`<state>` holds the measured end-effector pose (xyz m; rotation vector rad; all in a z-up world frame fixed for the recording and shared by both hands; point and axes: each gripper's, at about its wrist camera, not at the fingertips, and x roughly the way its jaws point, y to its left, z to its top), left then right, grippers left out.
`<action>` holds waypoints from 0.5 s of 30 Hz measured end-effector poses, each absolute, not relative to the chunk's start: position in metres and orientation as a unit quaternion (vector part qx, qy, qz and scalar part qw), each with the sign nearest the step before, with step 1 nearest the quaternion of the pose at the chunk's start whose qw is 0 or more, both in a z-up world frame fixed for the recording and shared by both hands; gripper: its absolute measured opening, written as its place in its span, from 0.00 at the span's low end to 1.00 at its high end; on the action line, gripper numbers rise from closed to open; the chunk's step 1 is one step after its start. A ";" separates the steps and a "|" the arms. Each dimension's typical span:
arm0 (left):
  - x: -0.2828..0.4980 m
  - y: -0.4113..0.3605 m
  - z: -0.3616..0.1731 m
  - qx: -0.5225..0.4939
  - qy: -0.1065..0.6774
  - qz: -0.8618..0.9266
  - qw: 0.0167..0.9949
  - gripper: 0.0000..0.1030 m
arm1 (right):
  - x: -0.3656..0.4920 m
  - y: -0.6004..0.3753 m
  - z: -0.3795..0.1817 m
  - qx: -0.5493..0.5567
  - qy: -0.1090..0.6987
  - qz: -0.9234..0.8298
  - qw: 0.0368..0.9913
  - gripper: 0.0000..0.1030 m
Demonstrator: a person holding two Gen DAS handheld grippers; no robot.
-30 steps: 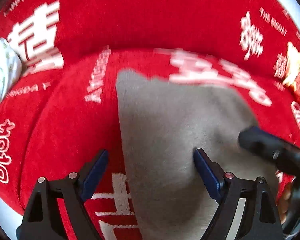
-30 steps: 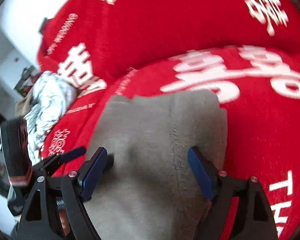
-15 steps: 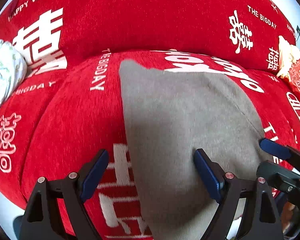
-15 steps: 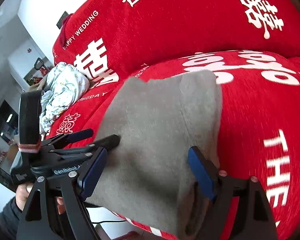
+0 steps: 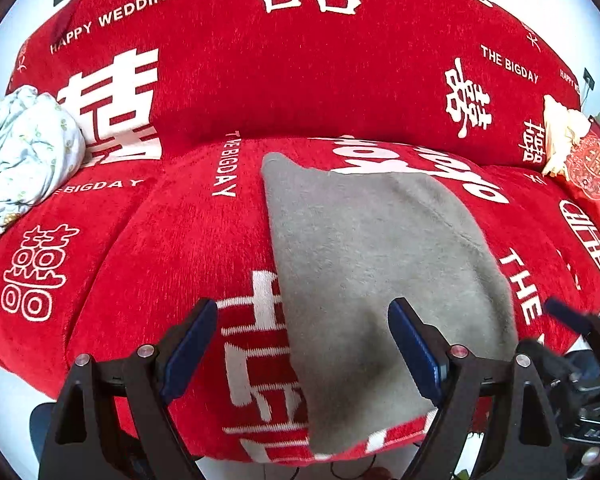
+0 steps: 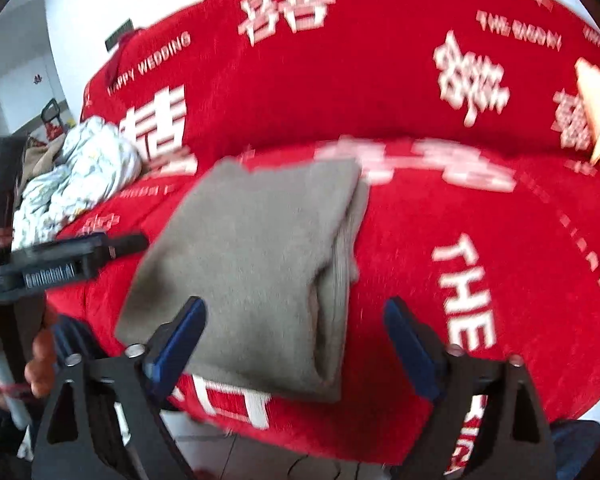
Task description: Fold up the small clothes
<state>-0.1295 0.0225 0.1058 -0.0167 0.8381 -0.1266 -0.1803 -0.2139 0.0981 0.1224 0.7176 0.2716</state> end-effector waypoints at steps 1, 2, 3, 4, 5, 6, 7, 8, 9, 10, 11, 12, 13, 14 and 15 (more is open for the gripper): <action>-0.133 0.020 0.108 -0.004 0.405 -0.056 0.913 0.85 | -0.184 -0.211 0.105 0.057 0.336 0.130 0.931 0.98; -0.137 0.018 0.111 0.001 0.401 -0.054 0.914 0.85 | -0.185 -0.208 0.111 0.054 0.328 0.130 0.934 1.00; -0.142 0.015 0.113 0.004 0.399 -0.054 0.916 0.85 | -0.187 -0.205 0.115 0.050 0.321 0.130 0.937 1.00; -0.147 0.013 0.115 0.002 0.401 -0.053 0.915 0.85 | -0.189 -0.201 0.119 0.044 0.315 0.130 0.939 1.00; -0.149 0.012 0.117 -0.002 0.404 -0.055 0.913 0.85 | -0.191 -0.198 0.123 0.039 0.313 0.130 0.940 1.00; -0.152 0.012 0.118 -0.005 0.405 -0.057 0.912 0.85 | -0.192 -0.194 0.125 0.034 0.311 0.129 0.941 1.00; -0.156 0.012 0.120 -0.009 0.404 -0.058 0.913 0.85 | -0.192 -0.190 0.126 0.031 0.311 0.129 0.941 1.00; -0.159 0.011 0.122 -0.012 0.401 -0.062 0.914 0.85 | -0.193 -0.188 0.127 0.026 0.313 0.124 0.941 1.00; -0.162 0.011 0.123 -0.015 0.398 -0.066 0.915 0.85 | -0.193 -0.186 0.127 0.023 0.314 0.119 0.942 1.00; -0.165 0.012 0.125 -0.019 0.395 -0.065 0.916 0.85 | -0.194 -0.186 0.126 0.022 0.316 0.117 0.941 1.00; -0.169 0.014 0.127 -0.024 0.389 -0.057 0.919 0.85 | -0.195 -0.186 0.126 0.020 0.318 0.114 0.941 1.00; -0.172 0.015 0.129 -0.026 0.386 -0.048 0.921 0.85 | -0.195 -0.186 0.127 0.018 0.321 0.109 0.940 1.00; -0.176 0.017 0.131 -0.030 0.379 -0.035 0.924 0.85 | -0.197 -0.187 0.127 0.018 0.323 0.106 0.940 1.00; -0.179 0.019 0.133 -0.035 0.372 -0.025 0.927 0.85 | -0.198 -0.187 0.129 0.017 0.323 0.101 0.941 1.00; -0.182 0.021 0.135 -0.038 0.365 -0.017 0.930 0.85 | -0.199 -0.188 0.129 0.016 0.323 0.099 0.941 1.00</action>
